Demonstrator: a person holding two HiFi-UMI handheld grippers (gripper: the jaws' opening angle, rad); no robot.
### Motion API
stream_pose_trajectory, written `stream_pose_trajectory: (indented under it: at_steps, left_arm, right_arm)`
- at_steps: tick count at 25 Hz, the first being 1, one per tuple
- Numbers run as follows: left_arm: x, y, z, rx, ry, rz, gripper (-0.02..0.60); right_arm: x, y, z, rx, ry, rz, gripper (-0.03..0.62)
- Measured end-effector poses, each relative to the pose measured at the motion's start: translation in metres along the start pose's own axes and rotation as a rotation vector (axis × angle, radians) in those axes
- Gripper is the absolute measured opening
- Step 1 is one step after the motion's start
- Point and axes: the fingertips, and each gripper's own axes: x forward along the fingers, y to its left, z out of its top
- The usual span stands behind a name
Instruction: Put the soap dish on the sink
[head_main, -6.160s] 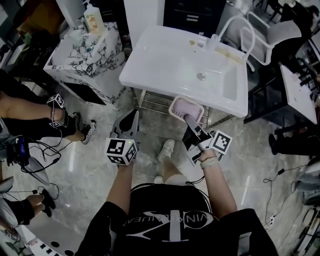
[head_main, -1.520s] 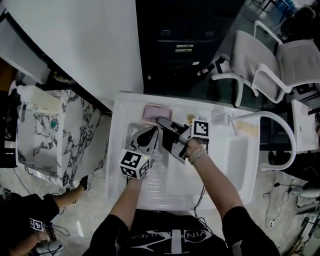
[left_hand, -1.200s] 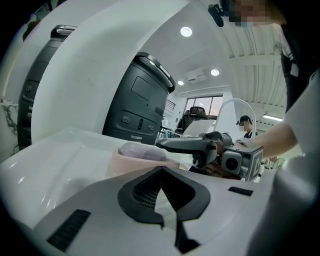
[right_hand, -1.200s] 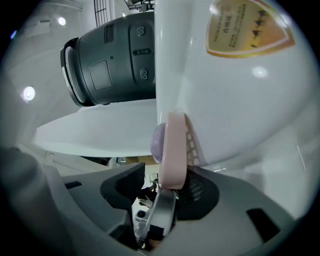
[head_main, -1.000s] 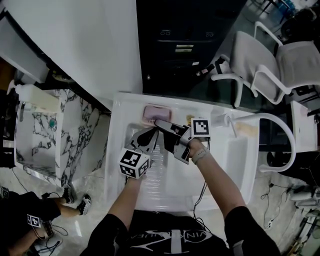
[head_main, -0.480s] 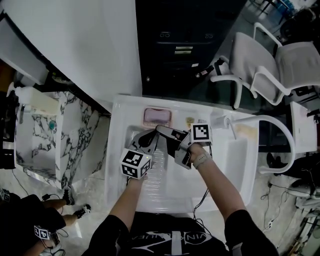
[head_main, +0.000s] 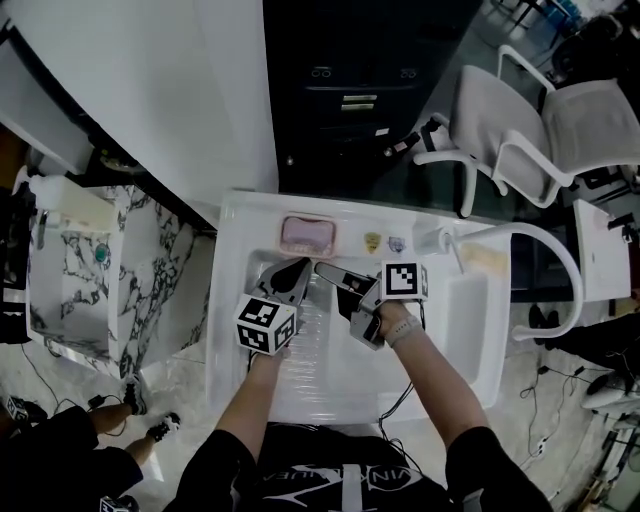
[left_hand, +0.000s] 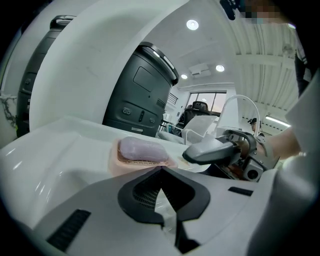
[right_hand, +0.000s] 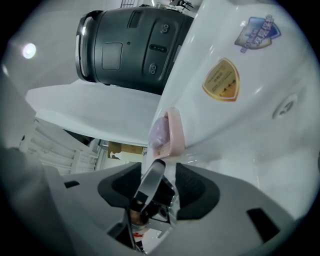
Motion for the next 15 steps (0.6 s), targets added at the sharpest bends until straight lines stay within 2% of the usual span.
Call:
stream_pose_trajectory:
  at_steps: [3, 4, 8, 13, 15]
  left_arm:
    - [-0.002, 0.0, 0.001, -0.004, 0.0, 0.003, 0.015]
    - [-0.002, 0.001, 0.002, -0.008, -0.001, 0.004, 0.015]
    - [-0.007, 0.001, 0.004, -0.035, 0.004, 0.008, 0.015]
    - [-0.018, -0.004, 0.015, 0.008, -0.019, 0.014, 0.014]
    - [-0.023, -0.005, 0.021, 0.022, -0.034, 0.022, 0.015]
  right_arm:
    - [-0.008, -0.003, -0.003, -0.067, -0.009, -0.041, 0.118]
    - [-0.01, -0.002, -0.002, -0.096, -0.019, -0.049, 0.094]
    - [-0.02, 0.005, 0.006, -0.279, -0.103, -0.069, 0.056]
    - [-0.032, 0.011, 0.007, -0.571, -0.152, -0.173, 0.043]
    - [-0.036, 0.016, 0.006, -0.655, -0.166, -0.201, 0.041]
